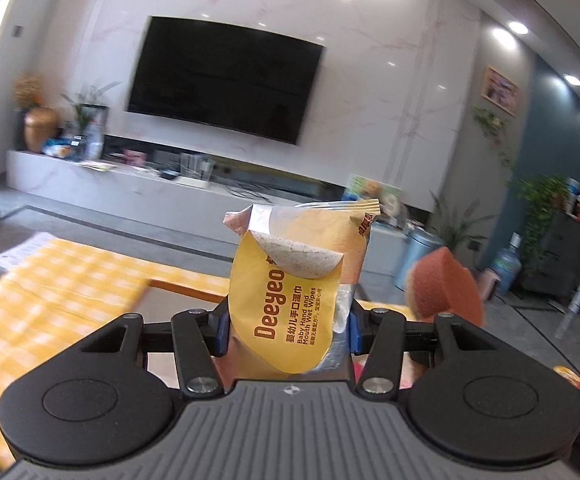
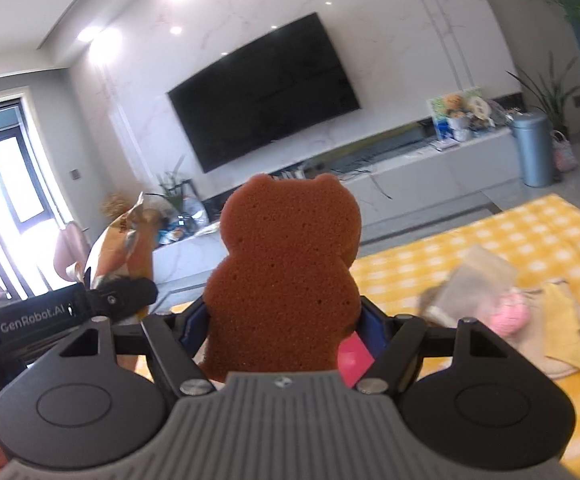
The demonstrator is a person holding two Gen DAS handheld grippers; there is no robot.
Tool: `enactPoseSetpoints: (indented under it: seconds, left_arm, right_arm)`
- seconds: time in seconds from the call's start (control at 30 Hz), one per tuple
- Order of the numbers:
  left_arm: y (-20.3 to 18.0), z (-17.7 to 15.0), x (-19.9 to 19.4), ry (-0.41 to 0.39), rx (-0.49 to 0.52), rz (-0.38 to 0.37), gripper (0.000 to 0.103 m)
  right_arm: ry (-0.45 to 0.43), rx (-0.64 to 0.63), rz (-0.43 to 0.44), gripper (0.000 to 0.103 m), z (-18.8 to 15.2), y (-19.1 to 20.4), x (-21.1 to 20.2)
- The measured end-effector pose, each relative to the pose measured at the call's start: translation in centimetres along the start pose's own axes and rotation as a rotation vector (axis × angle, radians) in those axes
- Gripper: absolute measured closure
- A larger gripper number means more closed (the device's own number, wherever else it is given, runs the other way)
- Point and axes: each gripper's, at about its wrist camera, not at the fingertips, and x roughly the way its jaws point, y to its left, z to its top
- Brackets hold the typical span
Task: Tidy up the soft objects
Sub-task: 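Release the bear sponge into the white box with the right tool while the left holds the wipes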
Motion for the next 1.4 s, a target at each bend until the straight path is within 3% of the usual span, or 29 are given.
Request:
enactPoseSetpoints:
  seconds: [0.2,0.43,0.53,0.7,0.8,0.93,1.17,1.23,1.4]
  left_arm:
    - [4.8,0.7,-1.3,-0.044,-0.077,0.029,0.044]
    - [10.1,0.0,-0.7,-0.013,-0.166,0.053,0.044]
    - [12.4,-0.6,-0.6,0.007,-0.224,0.064,0.044]
    - [14.5,-1.4,-0.1,0.021,-0.237,0.081,0.044]
    - [15.6,-2.0,0.4,0.048,-0.251,0.089,0.044]
    - [17.0,-2.5,0.3,0.065,-0.301,0.084,0.044]
    - [17.9,-2.4,-0.3,0.070,-0.335,0.104,0.044]
    - [18.1,-2.4,-0.2,0.084,-0.347,0.106,0.044]
    - [18.4,-2.5,-0.2,0.099,-0.349,0.100,0.044]
  right_arm:
    - [0.066,-0.004,0.070,0.030,-1.2,3.4,2.0]
    - [0.198,-0.063,0.024,0.030,-4.5,6.3,6.5]
    - [0.271,-0.165,-0.043,0.030,-6.4,7.8,9.1]
    - [0.348,-0.460,-0.201,0.030,-9.6,11.5,13.3]
    - [0.404,-0.524,-0.242,0.030,-10.7,12.0,15.8]
    - [0.499,-0.546,-0.285,0.030,-11.4,11.8,18.9]
    - [0.606,-0.543,-0.357,0.030,-11.9,11.6,20.5]
    - [0.667,-0.488,-0.295,0.030,-12.0,11.1,20.8]
    - [0.710,-0.319,-0.178,0.030,-10.5,10.7,20.8]
